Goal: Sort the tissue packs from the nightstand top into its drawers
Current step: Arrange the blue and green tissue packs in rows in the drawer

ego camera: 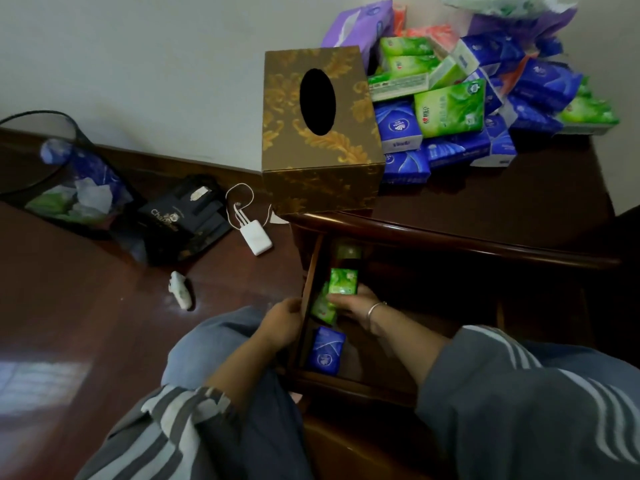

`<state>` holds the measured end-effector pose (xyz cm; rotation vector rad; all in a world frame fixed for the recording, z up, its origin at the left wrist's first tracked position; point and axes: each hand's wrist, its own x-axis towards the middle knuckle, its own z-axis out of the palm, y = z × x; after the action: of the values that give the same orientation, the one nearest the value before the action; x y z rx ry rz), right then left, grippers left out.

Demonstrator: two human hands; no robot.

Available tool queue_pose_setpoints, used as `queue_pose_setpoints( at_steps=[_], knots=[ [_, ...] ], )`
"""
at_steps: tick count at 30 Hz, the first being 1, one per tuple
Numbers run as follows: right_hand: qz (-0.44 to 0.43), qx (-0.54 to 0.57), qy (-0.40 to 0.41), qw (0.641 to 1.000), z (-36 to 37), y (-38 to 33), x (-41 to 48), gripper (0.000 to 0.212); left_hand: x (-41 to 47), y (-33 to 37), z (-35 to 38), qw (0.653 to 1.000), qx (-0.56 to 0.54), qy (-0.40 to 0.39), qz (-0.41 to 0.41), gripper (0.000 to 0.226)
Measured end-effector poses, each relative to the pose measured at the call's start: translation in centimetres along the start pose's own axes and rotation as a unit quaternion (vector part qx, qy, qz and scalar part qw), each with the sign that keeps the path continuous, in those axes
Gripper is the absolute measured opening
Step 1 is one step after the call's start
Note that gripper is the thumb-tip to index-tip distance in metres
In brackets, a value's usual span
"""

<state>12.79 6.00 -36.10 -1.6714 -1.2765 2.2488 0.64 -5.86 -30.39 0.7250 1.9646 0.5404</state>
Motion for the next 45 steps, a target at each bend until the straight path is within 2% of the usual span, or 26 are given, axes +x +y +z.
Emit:
queue_pose_setpoints(
  at_steps=[3,6,7,8,10,12,18,22,25,29,32,35,38,40,45],
  knots=[
    [0.008,-0.126,0.038,0.991,0.8,1.1,0.7,0.058,-0.1,0.4,-0.2,1.000,-0.005,0.000,0.010,0.028],
    [0.020,-0.230,0.094,0.969,1.0,1.3,1.1,0.101,-0.2,0.3,-0.3,1.000,-0.012,0.002,0.005,0.031],
    [0.020,-0.226,0.107,0.968,1.0,1.3,1.2,0.102,-0.2,0.3,-0.3,1.000,-0.018,0.000,0.003,0.031],
    [0.018,-0.195,0.111,0.974,1.0,1.2,1.4,0.094,-0.2,0.3,-0.3,1.000,-0.024,-0.003,0.001,0.032],
    [0.013,-0.126,0.121,0.984,1.0,1.2,1.6,0.063,-0.2,0.4,-0.4,1.000,-0.030,-0.004,-0.003,0.033],
    [0.005,-0.113,0.148,0.982,0.9,1.2,1.2,0.037,-0.2,0.5,-0.4,0.999,-0.034,-0.007,-0.003,0.032],
    [0.049,-0.116,0.087,0.988,2.8,1.7,0.2,0.023,-0.5,0.6,-0.1,0.998,-0.055,0.007,0.005,0.029],
    [0.077,-0.106,0.103,0.986,2.2,0.9,0.3,0.026,-0.7,0.7,-0.2,0.998,-0.057,0.004,0.005,0.032],
    [0.085,-0.081,0.072,0.990,2.0,0.5,0.1,0.023,-0.8,0.7,-0.3,0.998,-0.067,-0.002,-0.004,0.033],
    [0.095,-0.076,0.020,0.992,2.0,-0.4,-0.3,0.042,-0.8,0.7,-0.3,0.998,-0.069,-0.006,-0.012,0.034],
    [0.099,-0.093,0.038,0.990,0.4,-0.4,-1.0,0.052,-0.8,0.6,-0.3,0.998,-0.068,-0.005,-0.015,0.036],
    [0.161,-0.063,0.056,0.983,-1.5,1.5,-2.9,0.061,-0.9,0.6,-0.3,0.997,-0.071,-0.011,-0.018,0.036],
    [0.221,0.040,-0.030,0.974,-1.0,4.0,-4.7,0.073,-0.9,0.5,-0.2,0.997,-0.075,-0.012,-0.020,0.036],
    [0.207,0.075,-0.092,0.971,0.5,4.8,-5.1,0.077,-0.9,0.4,-0.2,0.996,-0.086,-0.016,-0.031,0.037],
    [0.167,0.087,-0.109,0.976,2.7,4.5,-4.5,0.080,-0.9,0.1,-0.1,0.990,-0.123,-0.028,-0.056,0.036]
  ],
)
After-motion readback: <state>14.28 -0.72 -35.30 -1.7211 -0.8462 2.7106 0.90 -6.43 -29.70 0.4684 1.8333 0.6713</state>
